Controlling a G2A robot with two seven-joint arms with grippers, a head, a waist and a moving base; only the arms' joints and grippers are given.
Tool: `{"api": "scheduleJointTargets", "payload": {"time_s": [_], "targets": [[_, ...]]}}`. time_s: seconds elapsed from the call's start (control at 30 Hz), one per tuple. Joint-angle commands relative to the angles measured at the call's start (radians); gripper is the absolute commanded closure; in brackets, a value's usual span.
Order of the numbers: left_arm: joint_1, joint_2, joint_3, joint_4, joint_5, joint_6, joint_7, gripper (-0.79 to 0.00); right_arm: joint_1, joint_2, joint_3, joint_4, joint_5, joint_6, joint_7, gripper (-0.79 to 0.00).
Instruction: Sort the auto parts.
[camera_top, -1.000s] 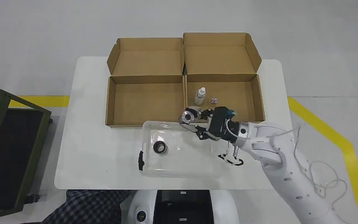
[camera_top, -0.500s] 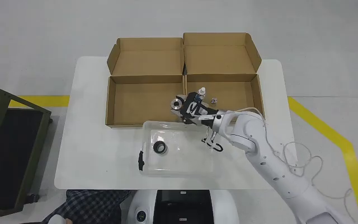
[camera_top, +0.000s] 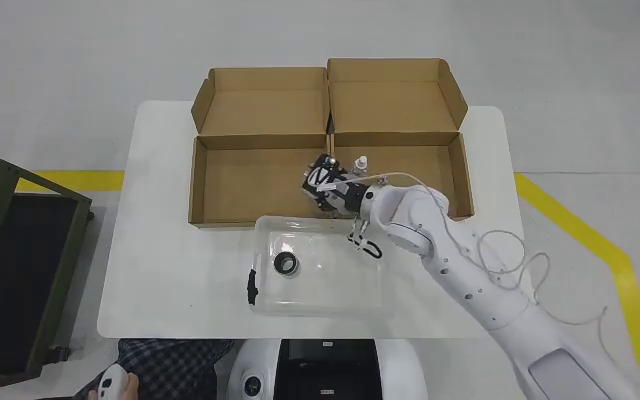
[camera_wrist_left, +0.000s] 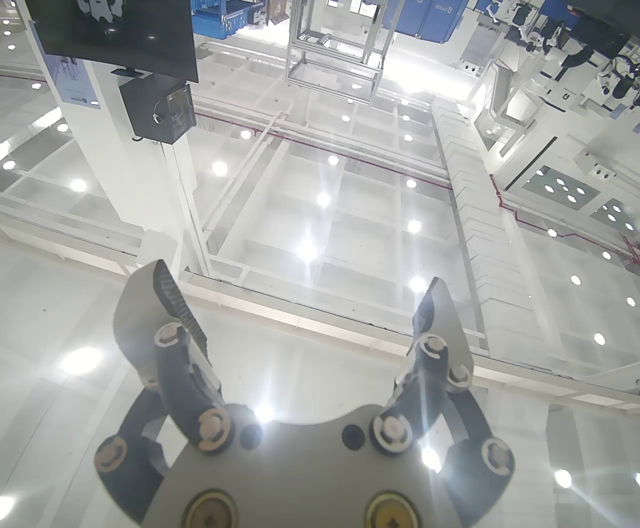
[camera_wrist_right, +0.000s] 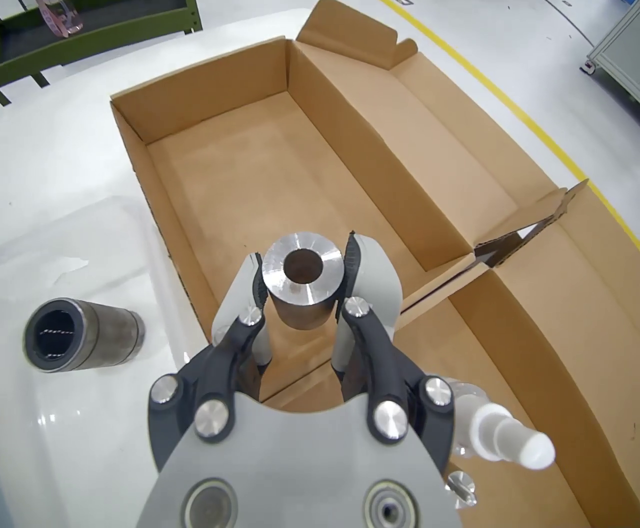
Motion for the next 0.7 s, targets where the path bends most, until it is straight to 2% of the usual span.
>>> {"api": "scheduleJointTargets", "payload": {"time_s": [0.0,0.37,0.47,0.5,0.67], "targets": [[0.0,0.0,0.0,0.0,0.0,0.0,0.0,-0.785,0.013,-0.007,-0.01,0.017,-0.004,0.009,0.01,0.0],[0.0,0.0,0.0,0.0,0.0,0.0,0.0,-0.785,0.051,-0.04,-0.047,0.077,-0.004,0.01,0.061,0.0],[0.0,0.0,0.0,0.0,0.0,0.0,0.0,-0.785,0.056,-0.046,-0.049,0.086,-0.006,0.01,0.073,-0.055],[0.0,0.0,0.0,0.0,0.0,0.0,0.0,-0.785,0.058,-0.047,-0.051,0.089,-0.01,0.008,0.084,-0.099],[0.0,0.0,0.0,0.0,0.0,0.0,0.0,-0.785,0.061,-0.054,-0.053,0.1,-0.014,-0.001,0.111,-0.185]]}}
